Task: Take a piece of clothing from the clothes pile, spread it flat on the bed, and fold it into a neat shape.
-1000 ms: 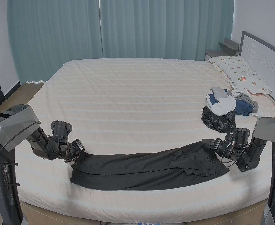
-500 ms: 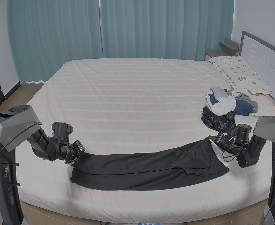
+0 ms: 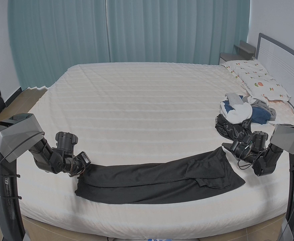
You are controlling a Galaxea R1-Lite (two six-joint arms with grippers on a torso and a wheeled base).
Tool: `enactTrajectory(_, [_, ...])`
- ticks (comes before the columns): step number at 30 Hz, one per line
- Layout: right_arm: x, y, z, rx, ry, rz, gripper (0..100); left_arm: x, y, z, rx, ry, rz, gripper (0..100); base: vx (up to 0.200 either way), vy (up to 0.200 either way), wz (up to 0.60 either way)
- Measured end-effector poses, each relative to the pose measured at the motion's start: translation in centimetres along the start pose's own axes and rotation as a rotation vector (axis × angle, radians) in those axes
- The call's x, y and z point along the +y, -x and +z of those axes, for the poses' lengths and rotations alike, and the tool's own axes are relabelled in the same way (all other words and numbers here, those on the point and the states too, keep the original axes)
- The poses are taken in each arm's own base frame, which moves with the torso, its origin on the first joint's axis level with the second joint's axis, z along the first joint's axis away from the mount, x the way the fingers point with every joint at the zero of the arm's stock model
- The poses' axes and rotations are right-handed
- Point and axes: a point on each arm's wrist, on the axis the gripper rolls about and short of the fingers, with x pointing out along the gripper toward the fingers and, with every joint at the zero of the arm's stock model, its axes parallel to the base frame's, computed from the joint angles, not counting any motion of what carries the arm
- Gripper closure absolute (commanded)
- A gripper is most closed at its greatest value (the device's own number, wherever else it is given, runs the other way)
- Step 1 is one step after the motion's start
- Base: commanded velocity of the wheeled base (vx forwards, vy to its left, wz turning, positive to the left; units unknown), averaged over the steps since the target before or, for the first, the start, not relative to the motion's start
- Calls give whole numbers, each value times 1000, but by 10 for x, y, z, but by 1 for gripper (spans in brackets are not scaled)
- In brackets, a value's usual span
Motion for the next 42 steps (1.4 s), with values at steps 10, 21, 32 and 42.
enactTrajectory(10, [3, 20, -9, 21, 41, 22, 0, 0, 0, 0, 2, 1, 0, 100, 0, 0, 0])
enactTrajectory(21, [11, 51, -36, 128, 201, 114, 0, 0, 0, -1, 4, 3, 1, 100, 0, 0, 0])
enactTrajectory(32, [9, 50, -48, 169, 227, 109, 100, 0, 1, 0, 3, 3, 0, 100, 0, 0, 0])
enactTrajectory(42, [3, 47, -58, 198, 258, 100, 100, 0, 1, 0, 2, 3, -1, 100, 0, 0, 0])
